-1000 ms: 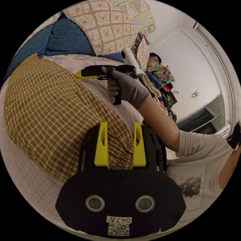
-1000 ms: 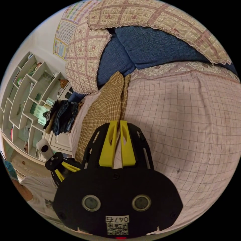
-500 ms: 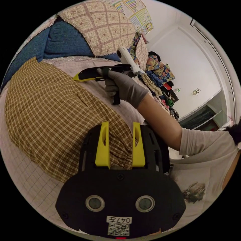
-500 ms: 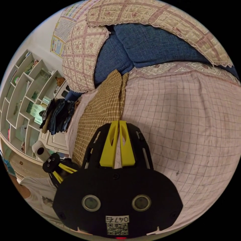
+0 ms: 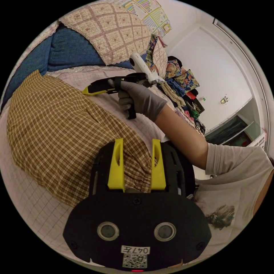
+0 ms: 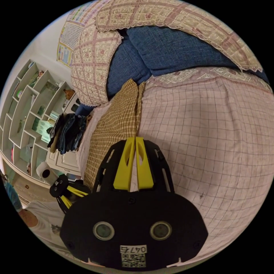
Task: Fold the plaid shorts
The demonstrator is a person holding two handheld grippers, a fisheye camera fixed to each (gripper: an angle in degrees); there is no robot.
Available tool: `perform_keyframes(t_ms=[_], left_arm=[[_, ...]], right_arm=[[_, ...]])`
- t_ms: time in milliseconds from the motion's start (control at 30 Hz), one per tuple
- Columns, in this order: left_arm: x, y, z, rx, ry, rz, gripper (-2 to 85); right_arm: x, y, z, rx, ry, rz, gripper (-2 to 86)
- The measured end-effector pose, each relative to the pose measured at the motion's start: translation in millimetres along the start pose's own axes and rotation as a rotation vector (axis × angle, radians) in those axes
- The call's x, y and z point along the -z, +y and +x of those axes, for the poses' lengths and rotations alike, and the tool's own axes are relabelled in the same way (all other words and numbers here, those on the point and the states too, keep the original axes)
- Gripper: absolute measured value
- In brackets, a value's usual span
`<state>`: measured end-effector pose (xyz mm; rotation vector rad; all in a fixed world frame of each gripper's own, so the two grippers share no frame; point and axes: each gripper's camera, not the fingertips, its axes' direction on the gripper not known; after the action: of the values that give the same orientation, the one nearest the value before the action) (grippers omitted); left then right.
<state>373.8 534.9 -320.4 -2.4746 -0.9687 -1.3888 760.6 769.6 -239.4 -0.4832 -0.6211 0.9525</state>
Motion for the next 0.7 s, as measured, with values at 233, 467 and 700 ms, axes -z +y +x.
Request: perform_keyframes(t_ms=[233, 467, 700], left_arm=[[-25, 23, -5, -0.001, -0.006, 0.007, 14.0], [-48, 49, -22, 0.013, 0.034, 0.022, 14.0], [-75, 84, -44, 0.008, 0.028, 0.019, 14.0]], right_arm=[[30, 1, 18, -0.065, -0.016, 0.118, 4.6], [7, -10, 28, -0.055, -0.059, -0.020, 5.3], [-6, -23, 38, -0.081, -0.139, -0.035, 2.8]])
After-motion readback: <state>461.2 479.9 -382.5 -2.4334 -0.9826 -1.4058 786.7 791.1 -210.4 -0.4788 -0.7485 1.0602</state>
